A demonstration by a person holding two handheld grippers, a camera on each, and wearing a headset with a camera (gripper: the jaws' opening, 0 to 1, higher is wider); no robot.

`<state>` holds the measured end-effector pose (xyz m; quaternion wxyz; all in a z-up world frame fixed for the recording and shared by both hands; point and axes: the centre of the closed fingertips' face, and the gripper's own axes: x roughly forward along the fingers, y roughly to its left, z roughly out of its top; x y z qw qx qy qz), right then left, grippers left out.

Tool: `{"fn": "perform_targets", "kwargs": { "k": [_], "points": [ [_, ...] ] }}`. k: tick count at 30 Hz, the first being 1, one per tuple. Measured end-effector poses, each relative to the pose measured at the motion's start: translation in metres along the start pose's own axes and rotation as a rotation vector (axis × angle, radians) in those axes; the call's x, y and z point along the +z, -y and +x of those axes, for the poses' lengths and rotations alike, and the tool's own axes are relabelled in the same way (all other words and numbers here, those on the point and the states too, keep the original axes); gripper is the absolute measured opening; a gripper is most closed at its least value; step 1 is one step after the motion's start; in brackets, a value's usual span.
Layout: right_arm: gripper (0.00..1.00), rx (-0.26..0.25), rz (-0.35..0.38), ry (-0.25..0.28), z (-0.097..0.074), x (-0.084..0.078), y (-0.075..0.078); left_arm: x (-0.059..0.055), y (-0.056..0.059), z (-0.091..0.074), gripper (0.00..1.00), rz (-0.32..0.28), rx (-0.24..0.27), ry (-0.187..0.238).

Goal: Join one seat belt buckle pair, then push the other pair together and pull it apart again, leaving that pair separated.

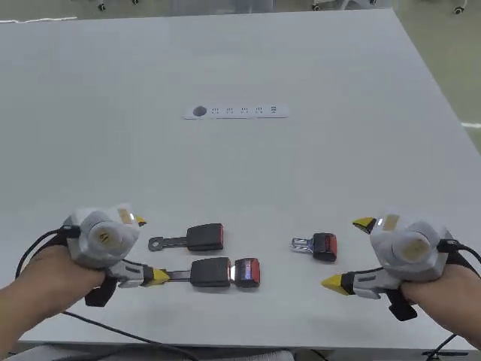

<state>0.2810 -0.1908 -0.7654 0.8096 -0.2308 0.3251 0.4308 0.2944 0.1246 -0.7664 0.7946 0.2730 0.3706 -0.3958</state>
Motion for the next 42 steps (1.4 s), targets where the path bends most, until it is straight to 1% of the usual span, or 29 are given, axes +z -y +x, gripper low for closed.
{"fn": "perform_targets", "kwargs": {
  "k": [2,3,4,5,6,7,9,10,12,13,16,18,19,26,30,38,42],
  "points": [
    [0.8,-0.009,-0.013,-0.001,-0.006,0.0,-0.002,-0.002,0.005,-0.009,0.78,-0.026,0.006,0.025],
    [0.81,-0.011,-0.007,0.004,-0.008,0.0,-0.002,-0.002,0.008,-0.012,0.79,-0.042,0.004,0.035],
    [0.81,-0.013,0.003,0.013,-0.011,0.001,-0.002,-0.002,0.011,-0.015,0.8,-0.057,-0.004,0.05],
    [0.82,-0.016,0.0,0.013,-0.012,0.001,-0.003,-0.006,0.012,-0.014,0.8,-0.058,-0.013,0.065],
    [0.82,-0.02,-0.005,0.011,-0.013,0.0,-0.003,-0.009,0.013,-0.016,0.83,-0.06,-0.009,0.067],
    [0.82,-0.021,-0.004,0.011,-0.014,0.0,-0.003,-0.011,0.013,-0.02,0.86,-0.074,-0.001,0.074],
    [0.83,-0.026,0.005,0.015,-0.016,0.0,-0.004,-0.011,0.014,-0.025,0.94,-0.115,0.019,0.103],
    [0.84,-0.028,0.007,0.017,-0.017,-0.001,-0.005,-0.014,0.012,-0.027,0.96,-0.132,0.032,0.115],
    [0.88,-0.028,0.024,0.026,-0.019,-0.001,-0.007,-0.018,0.012,-0.03,1.0,-0.13,0.042,0.124],
    [0.9,-0.027,0.024,0.03,-0.019,-0.001,-0.009,-0.02,0.013,-0.032,1.0,-0.13,0.04,0.122],
    [0.96,-0.032,0.028,0.036,-0.021,-0.002,-0.01,-0.029,0.013,-0.034,1.0,-0.157,0.046,0.118],
    [1.0,-0.043,0.03,0.044,-0.024,-0.001,-0.009,-0.031,0.013,-0.037,1.0,-0.166,0.053,0.117],
    [1.0,-0.044,0.029,0.043,-0.026,-0.001,-0.009,-0.033,0.012,-0.038,1.0,-0.176,0.057,0.116],
    [1.0,-0.04,0.049,0.033,-0.03,-0.003,-0.014,-0.035,0.012,-0.047,1.0,-0.215,0.086,0.13],
    [1.0,-0.032,0.039,0.029,-0.033,0.0,-0.017,-0.036,0.013,-0.052,1.0,-0.23,0.093,0.135],
    [1.0,-0.021,0.028,0.032,-0.038,0.007,-0.021,-0.039,0.018,-0.059,1.0,-0.241,0.097,0.134],
    [1.0,-0.014,0.026,0.028,-0.038,0.007,-0.023,-0.039,0.023,-0.063,1.0,-0.244,0.097,0.132]
  ]
}}
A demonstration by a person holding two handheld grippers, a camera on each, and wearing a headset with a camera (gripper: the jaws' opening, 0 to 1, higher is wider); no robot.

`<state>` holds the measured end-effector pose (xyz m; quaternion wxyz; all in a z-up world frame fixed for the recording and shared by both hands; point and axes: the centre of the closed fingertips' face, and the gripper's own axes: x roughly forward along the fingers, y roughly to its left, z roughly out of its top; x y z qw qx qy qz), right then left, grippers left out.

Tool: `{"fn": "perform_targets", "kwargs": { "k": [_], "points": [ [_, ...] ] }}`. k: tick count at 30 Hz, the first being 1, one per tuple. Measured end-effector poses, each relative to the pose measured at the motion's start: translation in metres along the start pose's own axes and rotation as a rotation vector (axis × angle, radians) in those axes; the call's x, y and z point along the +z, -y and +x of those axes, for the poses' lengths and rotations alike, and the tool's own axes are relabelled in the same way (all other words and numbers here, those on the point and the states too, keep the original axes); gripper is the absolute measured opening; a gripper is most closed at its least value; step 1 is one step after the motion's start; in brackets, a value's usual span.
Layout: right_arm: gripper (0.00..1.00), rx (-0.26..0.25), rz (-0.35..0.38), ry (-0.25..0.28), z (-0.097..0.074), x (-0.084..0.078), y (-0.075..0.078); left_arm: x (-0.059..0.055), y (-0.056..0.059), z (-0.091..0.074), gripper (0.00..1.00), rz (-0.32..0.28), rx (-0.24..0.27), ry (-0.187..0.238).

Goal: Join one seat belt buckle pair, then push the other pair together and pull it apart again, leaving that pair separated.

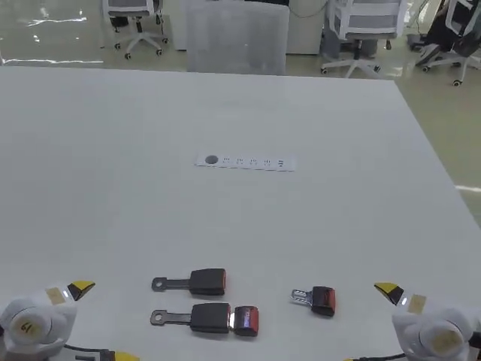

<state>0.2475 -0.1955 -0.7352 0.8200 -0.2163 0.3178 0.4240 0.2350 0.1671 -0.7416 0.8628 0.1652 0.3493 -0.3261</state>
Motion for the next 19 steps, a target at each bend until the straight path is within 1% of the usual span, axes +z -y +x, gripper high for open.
{"fn": "perform_targets", "kwargs": {
  "k": [4,9,13,16,19],
  "points": [
    [1.0,0.0,0.006,0.001,-0.001,0.0,-0.003,0.0,0.008,-0.004,1.0,0.002,-0.003,0.001],
    [1.0,0.007,0.003,-0.003,-0.003,-0.001,-0.008,-0.001,0.013,-0.007,1.0,0.0,-0.001,0.004],
    [1.0,0.006,0.004,-0.002,-0.007,-0.002,-0.008,-0.002,0.017,-0.009,1.0,0.001,-0.006,-0.001],
    [1.0,0.005,0.001,0.002,-0.011,0.001,-0.009,-0.001,0.016,-0.01,1.0,0.009,-0.007,0.0],
    [1.0,0.0,0.002,0.005,-0.011,0.001,-0.008,0.002,0.013,-0.011,1.0,0.011,0.001,0.005]
  ]
}}
